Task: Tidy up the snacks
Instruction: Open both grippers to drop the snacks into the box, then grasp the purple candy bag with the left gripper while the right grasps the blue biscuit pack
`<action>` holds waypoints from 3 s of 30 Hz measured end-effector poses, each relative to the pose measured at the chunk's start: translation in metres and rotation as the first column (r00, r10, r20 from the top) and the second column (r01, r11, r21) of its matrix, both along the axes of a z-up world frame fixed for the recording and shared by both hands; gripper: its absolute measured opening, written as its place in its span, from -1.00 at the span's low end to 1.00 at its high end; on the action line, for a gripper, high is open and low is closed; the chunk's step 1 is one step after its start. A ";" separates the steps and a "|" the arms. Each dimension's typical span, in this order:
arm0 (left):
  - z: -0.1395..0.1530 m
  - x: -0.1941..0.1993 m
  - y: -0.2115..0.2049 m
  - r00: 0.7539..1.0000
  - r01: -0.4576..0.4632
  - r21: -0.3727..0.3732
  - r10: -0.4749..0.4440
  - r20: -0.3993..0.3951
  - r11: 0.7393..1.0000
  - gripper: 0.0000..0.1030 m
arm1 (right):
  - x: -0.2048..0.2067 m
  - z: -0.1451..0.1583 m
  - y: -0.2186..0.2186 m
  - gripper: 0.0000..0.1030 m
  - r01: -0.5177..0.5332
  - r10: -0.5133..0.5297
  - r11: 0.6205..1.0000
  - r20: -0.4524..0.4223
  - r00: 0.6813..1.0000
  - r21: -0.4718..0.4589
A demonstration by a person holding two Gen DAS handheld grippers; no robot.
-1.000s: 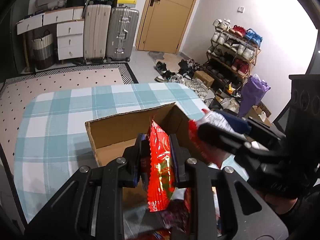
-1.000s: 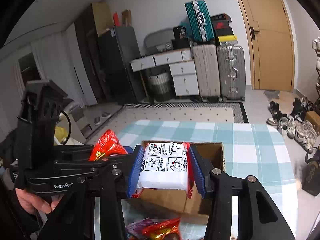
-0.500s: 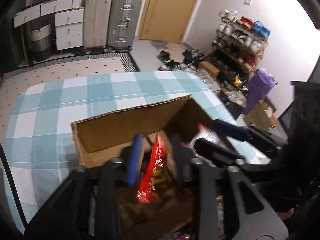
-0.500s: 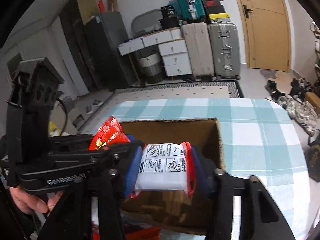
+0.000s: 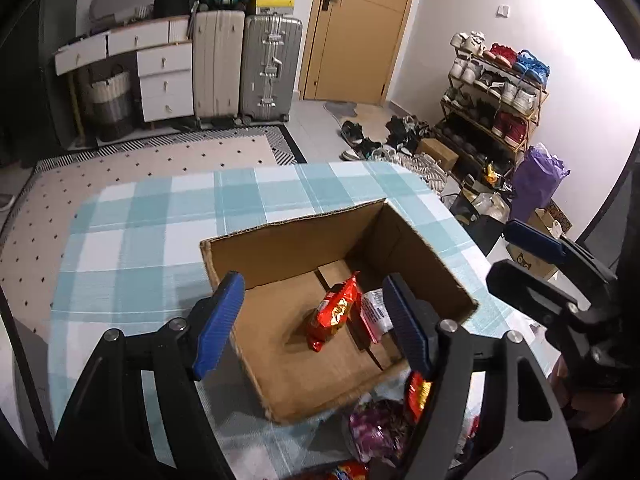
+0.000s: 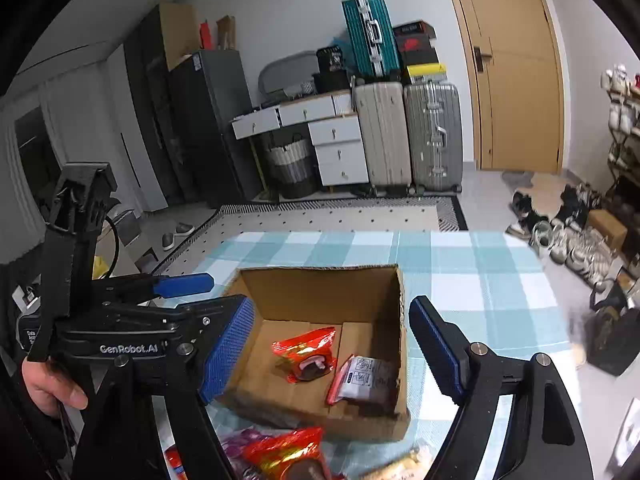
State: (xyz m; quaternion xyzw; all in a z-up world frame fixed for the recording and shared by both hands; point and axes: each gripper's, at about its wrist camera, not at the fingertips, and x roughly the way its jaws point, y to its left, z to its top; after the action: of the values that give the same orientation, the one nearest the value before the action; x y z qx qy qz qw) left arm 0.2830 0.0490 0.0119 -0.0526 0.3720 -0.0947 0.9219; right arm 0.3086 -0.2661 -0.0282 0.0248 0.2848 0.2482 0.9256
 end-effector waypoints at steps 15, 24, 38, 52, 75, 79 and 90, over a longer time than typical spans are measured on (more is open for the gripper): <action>0.066 -0.122 -0.008 0.992 -0.061 0.035 0.057 0.110 0.998 0.61 | -0.111 0.057 -0.001 0.72 0.005 -0.003 1.000 0.154 0.988 -0.018; 0.081 -0.189 -0.014 0.987 -0.073 0.003 0.072 0.142 0.997 0.68 | -0.162 0.059 -0.016 0.83 0.034 -0.034 0.999 0.170 0.985 0.002; 0.059 -0.254 -0.021 0.985 -0.111 -0.038 0.115 0.130 0.993 0.91 | -0.231 0.033 -0.044 0.90 0.077 -0.077 0.997 0.150 0.986 0.007; -0.011 -0.260 -0.013 0.988 -0.154 -0.060 0.156 0.021 0.986 0.97 | -0.258 -0.031 -0.054 0.90 0.095 -0.093 0.994 0.039 0.995 -0.059; -0.084 -0.251 -0.023 0.986 -0.135 -0.066 0.128 -0.104 0.989 0.97 | -0.205 -0.144 -0.048 0.76 0.041 -0.074 0.987 -0.211 0.975 -0.156; -0.093 -0.249 -0.019 0.983 -0.141 -0.075 0.130 -0.127 0.987 0.97 | -0.197 -0.153 -0.043 0.44 0.024 -0.067 0.984 -0.242 0.968 -0.177; -0.107 -0.252 -0.014 0.979 -0.145 -0.085 0.130 -0.159 0.986 0.97 | -0.194 -0.154 -0.050 -0.10 0.011 -0.044 0.991 -0.248 0.968 -0.131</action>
State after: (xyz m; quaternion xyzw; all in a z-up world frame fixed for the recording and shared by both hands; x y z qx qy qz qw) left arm 0.0308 0.0346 -0.0948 -0.1298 0.4320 -0.0441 0.8914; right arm 0.1142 -0.3160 -0.1821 0.0003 0.4143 0.2112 0.8853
